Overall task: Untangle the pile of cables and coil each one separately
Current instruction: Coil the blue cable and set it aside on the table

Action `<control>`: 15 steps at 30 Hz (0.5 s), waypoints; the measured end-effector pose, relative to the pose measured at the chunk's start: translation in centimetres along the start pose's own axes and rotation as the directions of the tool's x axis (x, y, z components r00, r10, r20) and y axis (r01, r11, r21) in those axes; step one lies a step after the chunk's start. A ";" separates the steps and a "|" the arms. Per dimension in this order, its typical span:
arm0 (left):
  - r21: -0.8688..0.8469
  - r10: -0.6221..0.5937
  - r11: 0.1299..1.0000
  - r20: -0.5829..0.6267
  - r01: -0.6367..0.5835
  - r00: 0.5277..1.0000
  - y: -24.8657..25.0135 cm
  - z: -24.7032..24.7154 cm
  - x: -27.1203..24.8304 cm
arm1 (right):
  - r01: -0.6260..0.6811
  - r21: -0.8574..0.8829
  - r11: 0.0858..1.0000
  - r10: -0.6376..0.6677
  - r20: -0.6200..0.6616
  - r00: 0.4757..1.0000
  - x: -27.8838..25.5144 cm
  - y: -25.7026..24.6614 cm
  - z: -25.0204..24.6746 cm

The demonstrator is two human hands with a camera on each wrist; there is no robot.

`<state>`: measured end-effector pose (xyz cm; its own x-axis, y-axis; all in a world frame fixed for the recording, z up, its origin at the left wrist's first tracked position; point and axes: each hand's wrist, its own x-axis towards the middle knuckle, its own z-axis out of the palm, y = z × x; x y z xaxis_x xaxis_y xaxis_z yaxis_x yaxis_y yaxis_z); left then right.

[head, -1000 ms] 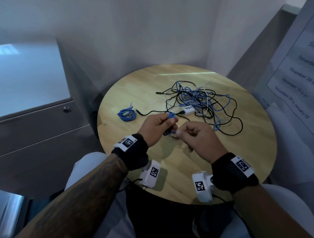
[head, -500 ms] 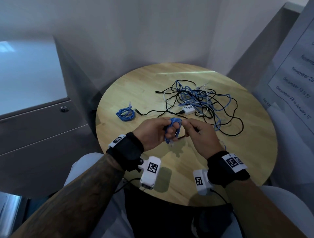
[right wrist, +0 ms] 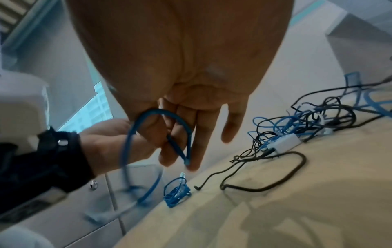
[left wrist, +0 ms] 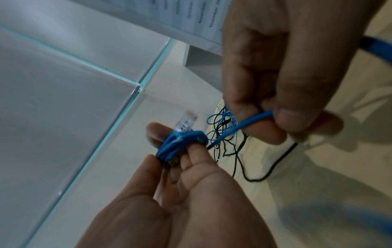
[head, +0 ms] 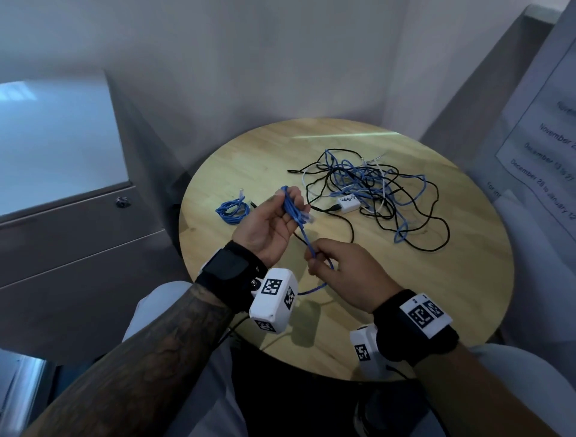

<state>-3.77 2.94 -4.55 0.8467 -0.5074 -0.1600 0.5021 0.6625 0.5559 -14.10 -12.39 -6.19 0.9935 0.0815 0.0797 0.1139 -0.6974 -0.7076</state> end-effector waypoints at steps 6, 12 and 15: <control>0.300 0.164 0.943 -0.052 -0.141 0.985 -0.6 -0.4 0.3 | -0.065 0.040 0.997 0.060 0.102 0.993 -0.1 -0.3 1.0; 0.950 0.187 0.136 0.254 -0.281 0.949 -1.5 -0.9 0.1 | 0.047 -0.012 0.999 -0.047 -0.007 0.999 -0.1 -0.5 -0.4; 0.972 -0.045 -0.075 0.220 -0.223 0.974 -1.3 -0.9 -0.2 | 0.058 0.099 0.993 -0.046 -0.114 0.992 -0.2 0.8 -1.6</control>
<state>-4.39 2.65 -5.94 0.7634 -0.6460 -0.0014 -0.3981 -0.4722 0.7865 -14.19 -14.09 -5.69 0.9809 0.0321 0.1917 0.1703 -0.6173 -0.7681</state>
